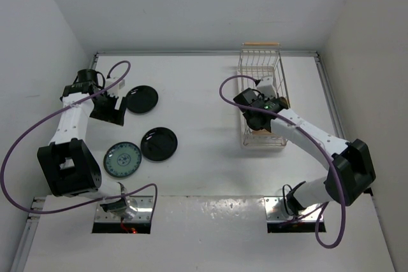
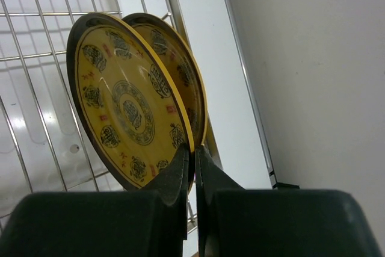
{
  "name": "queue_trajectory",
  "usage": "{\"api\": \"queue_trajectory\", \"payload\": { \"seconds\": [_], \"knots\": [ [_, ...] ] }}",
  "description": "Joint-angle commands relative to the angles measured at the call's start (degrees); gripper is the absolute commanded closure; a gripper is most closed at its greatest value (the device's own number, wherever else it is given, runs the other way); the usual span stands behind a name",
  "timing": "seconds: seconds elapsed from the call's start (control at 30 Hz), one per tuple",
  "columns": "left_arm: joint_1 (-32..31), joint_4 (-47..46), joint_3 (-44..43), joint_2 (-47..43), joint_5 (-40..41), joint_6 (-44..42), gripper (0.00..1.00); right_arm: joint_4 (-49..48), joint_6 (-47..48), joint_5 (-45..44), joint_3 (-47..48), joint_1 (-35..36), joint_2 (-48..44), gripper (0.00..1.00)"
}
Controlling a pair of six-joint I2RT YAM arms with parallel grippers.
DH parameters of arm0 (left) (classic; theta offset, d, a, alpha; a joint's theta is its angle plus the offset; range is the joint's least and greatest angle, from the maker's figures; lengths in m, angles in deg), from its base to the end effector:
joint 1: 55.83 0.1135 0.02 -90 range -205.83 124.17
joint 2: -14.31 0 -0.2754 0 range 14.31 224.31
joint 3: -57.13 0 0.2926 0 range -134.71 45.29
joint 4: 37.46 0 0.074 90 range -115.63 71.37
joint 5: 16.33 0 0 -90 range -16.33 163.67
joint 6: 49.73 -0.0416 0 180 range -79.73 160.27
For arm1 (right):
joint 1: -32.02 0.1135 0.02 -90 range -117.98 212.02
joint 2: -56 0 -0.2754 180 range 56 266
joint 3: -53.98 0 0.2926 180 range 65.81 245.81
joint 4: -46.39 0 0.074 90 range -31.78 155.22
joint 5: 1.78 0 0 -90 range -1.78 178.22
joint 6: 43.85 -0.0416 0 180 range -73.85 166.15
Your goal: Load the plates into the dish rack
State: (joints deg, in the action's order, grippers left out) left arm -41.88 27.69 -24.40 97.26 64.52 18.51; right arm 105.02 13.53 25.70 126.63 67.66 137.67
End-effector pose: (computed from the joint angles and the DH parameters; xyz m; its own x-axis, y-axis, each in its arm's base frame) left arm 0.3165 0.0718 0.2740 -0.8925 0.1554 -0.4234 0.1661 0.9860 0.0119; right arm 0.2690 0.1474 0.2539 -0.6302 -0.1458 -0.7626 0.4096 0.7719 -0.4861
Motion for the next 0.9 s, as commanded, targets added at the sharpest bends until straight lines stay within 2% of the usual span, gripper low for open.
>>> {"api": "queue_trajectory", "payload": {
  "seconds": [0.0, 0.23, 0.3, 0.37, 0.43, 0.57, 0.7, 0.87],
  "knots": [
    [-0.5, -1.1, -1.0, -1.0, 0.1, 0.6, 0.11, 0.0, -2.7, 1.2, -0.7, -0.2, 1.2, 1.00],
    [-0.5, -1.1, -1.0, -1.0, 0.6, 0.6, 0.11, 2.5, -4.0, 2.3, 0.6, -0.1, 5.3, 1.00],
    [-0.5, -1.1, -1.0, -1.0, 0.6, 0.6, 0.11, 2.8, -4.2, 2.6, 1.0, 0.0, 5.7, 0.92],
    [-0.5, -1.1, -1.0, -0.4, 0.6, 0.6, 0.11, 2.9, -3.9, 3.4, 1.2, 0.1, 5.4, 0.79],
    [-0.5, -1.1, -1.0, -0.4, 0.6, 0.6, 0.11, 1.5, -3.1, 3.7, 1.2, 0.2, 5.0, 0.73],
    [-1.0, -1.1, -1.0, 0.1, -0.4, -0.5, 0.11, -2.5, 5.0, 3.8, 2.5, 0.3, 1.3, 0.41],
    [-1.6, -0.4, 0.5, 0.1, -2.4, -3.3, 0.11, -7.6, 12.3, 4.1, 4.8, 0.5, -2.0, 0.30],
    [-2.1, 3.2, 6.2, 0.6, -4.2, -11.5, 0.09, -10.2, 17.1, 6.8, 8.8, 0.5, -4.8, 0.24]
  ]
}}
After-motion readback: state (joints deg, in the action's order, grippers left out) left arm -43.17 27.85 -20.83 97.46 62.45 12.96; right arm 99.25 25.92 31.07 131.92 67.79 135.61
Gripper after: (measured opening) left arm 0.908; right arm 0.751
